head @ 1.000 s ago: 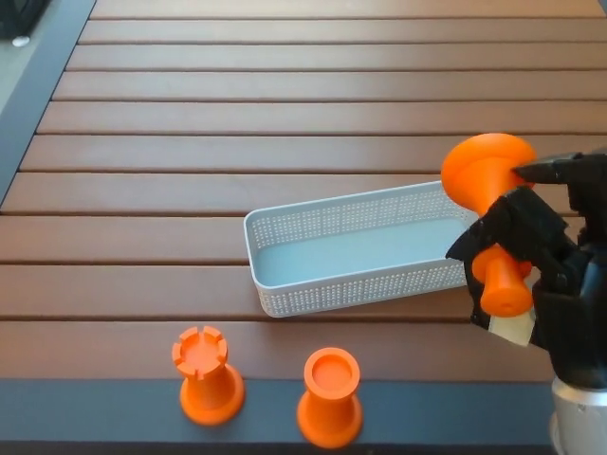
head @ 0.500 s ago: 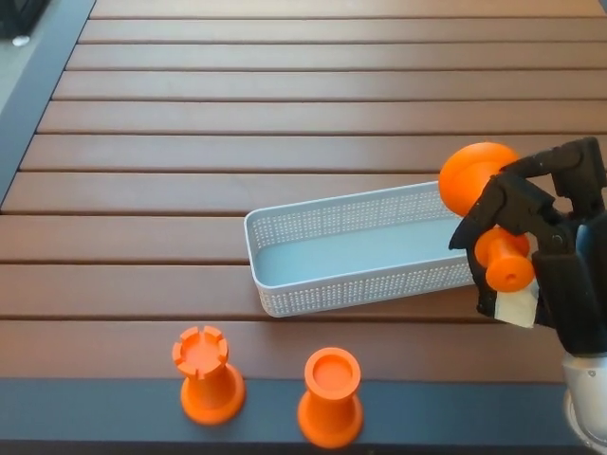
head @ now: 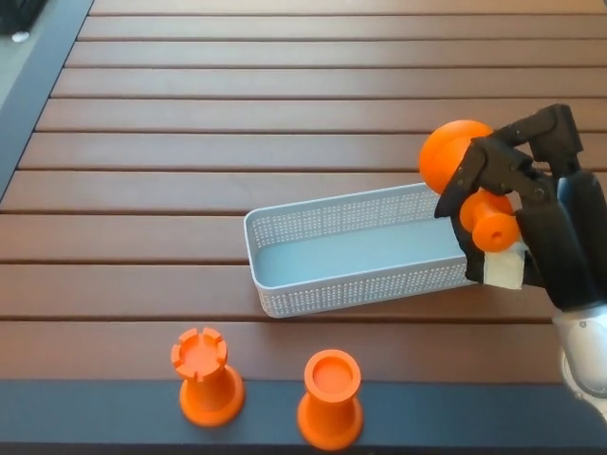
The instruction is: Using the right hand to place 3 different shape and weight chess pieces into a small container
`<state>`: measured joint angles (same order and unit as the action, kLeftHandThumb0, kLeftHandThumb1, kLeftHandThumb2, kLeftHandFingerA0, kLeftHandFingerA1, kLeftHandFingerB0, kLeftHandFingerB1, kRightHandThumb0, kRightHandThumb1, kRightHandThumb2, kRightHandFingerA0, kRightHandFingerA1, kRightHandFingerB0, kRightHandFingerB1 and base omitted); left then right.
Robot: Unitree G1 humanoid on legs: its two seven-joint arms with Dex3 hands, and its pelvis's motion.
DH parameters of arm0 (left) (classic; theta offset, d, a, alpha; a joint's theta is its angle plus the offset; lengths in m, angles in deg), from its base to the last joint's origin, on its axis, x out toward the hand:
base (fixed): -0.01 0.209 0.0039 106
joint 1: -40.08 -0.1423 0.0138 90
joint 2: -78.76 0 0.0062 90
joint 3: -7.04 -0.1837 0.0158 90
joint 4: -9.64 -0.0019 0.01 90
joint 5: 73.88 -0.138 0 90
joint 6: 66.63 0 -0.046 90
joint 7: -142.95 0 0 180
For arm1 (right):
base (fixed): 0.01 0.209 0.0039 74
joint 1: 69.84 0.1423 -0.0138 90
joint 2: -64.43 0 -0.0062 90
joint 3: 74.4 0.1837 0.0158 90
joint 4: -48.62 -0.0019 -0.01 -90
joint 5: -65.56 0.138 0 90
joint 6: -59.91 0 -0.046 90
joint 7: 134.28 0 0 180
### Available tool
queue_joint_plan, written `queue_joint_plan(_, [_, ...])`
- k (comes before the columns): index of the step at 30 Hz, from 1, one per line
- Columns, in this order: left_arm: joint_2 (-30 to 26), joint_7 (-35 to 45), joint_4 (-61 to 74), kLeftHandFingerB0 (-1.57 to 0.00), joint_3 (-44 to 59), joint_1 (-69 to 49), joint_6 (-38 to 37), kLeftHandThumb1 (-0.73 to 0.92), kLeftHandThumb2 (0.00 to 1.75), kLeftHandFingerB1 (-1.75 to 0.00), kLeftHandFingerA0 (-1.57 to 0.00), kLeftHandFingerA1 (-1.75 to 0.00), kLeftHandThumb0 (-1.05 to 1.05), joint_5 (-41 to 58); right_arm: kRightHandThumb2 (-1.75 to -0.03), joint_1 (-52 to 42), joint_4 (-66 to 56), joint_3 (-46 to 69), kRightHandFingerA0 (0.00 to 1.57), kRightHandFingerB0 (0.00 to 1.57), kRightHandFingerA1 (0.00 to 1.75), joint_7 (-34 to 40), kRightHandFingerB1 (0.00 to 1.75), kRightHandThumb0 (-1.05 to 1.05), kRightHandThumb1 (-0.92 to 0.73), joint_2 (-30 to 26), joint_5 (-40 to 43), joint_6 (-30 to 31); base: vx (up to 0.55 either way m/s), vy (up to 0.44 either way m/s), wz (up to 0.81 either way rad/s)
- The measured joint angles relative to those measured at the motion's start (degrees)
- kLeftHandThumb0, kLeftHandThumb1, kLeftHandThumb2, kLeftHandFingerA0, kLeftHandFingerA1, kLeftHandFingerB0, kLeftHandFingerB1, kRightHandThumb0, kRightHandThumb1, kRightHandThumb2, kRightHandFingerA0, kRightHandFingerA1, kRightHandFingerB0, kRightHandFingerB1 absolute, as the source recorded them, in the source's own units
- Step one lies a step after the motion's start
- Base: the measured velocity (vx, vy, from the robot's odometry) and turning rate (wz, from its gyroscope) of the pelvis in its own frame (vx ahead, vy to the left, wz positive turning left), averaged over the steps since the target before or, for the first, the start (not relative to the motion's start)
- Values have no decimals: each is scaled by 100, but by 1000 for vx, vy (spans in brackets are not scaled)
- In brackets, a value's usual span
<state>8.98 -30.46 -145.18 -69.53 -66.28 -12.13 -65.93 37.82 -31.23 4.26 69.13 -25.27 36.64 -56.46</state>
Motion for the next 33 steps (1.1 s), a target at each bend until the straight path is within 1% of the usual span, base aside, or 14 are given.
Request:
queue_joint_plan(3, [69, 93, 171, -138, 43, -45, -7, 19, 158, -116, -144, -122, -33, 26, -94, 77, 202, 93, 76, 67, 175, -306, 163, -17, -71, 11, 189, 136, 0, 0, 0])
queue_joint_plan(6, [100, 136, 285, -139, 64, -66, -6, 16, 161, -117, -144, -125, -32, 37, -97, 80, 338, 123, 77, 68, 175, -458, 162, -17, -69, 62, 308, 159, 0, 0, 0])
queue_joint_plan(7, [107, 145, 335, -139, 70, -75, -6, 18, 162, -116, -146, -121, -33, 40, -89, 80, 389, 132, 78, 68, 175, -502, 161, -20, -76, 80, 350, 158, 0, 0, 0])
queue_joint_plan(9, [117, 176, 435, -139, 84, -78, -6, 18, 162, -116, -146, -121, -33, 50, -89, 79, 520, 166, 78, 68, 175, -621, 161, -20, -76, 136, 467, 164, 0, 0, 0])
queue_joint_plan(10, [117, 192, 441, -140, 89, -77, -6, 5, 173, -113, -148, -120, -24, 51, -93, 79, 538, 173, 75, 66, 175, -670, 163, -14, -74, 172, 505, 171, 0, 0, 0])
queue_joint_plan(12, [120, 203, 455, -142, 90, -80, -6, 5, 175, -112, -150, -120, -20, 50, -97, 79, 543, 179, 75, 66, 175, -741, 165, -14, -72, 206, 554, 190, 0, 0, 0])
queue_joint_plan(15, [137, 217, 521, -143, 89, -118, -5, 15, 161, -114, -153, -121, -28, 49, -82, 79, 519, 171, 79, 73, 171, -894, 159, -21, -74, 249, 626, 243, 0, 0, 0])
queue_joint_plan(19, [167, 214, 632, -147, 65, -199, -4, 14, 173, -115, -157, -116, -33, 37, -85, 77, 306, 110, 83, 73, 171, -1052, 160, -20, -74, 349, 652, 362, 0, 0, 0])
queue_joint_plan(23, [156, 192, 630, -145, 6, -259, -4, 14, 172, -115, -157, -118, -32, -12, -86, 70, 103, 73, 82, 75, 170, -1200, 157, -17, -73, 453, 683, 457, 0, 0, 0])
queue_joint_plan(26, [145, 185, 619, -145, -8, -254, -4, 13, 173, -117, -157, -119, -30, -23, -89, 70, 85, 79, 79, 71, 173, -1257, 160, -16, -74, 460, 687, 493, 0, 0, 0])
queue_joint_plan(27, [139, 166, 622, -140, -20, -254, -2, 5, 175, -116, -152, -117, -17, -32, -95, 70, 103, 83, 77, 69, 175, -1269, 162, -16, -71, 456, 685, 506, 0, 0, 0])
queue_joint_plan(31, [110, 86, 632, -140, -55, -252, 9, 5, 175, -116, -152, -117, -17, -58, -95, 70, 189, 115, 77, 69, 175, -1322, 162, -16, -71, 418, 678, 592, 0, 0, 0])
queue_joint_plan(32, [105, 80, 633, -142, -58, -252, 9, 13, 169, -114, -152, -113, -23, -58, -114, 70, 196, 119, 89, 77, 165, -1335, 143, -11, -58, 415, 678, 610, 0, 0, 0])
queue_joint_plan(33, [102, 78, 633, -141, -60, -252, 9, 13, 168, -115, -153, -116, -25, -58, -112, 70, 201, 120, 90, 79, 163, -1347, 136, -11, -60, 414, 678, 624, 0, 0, 0])
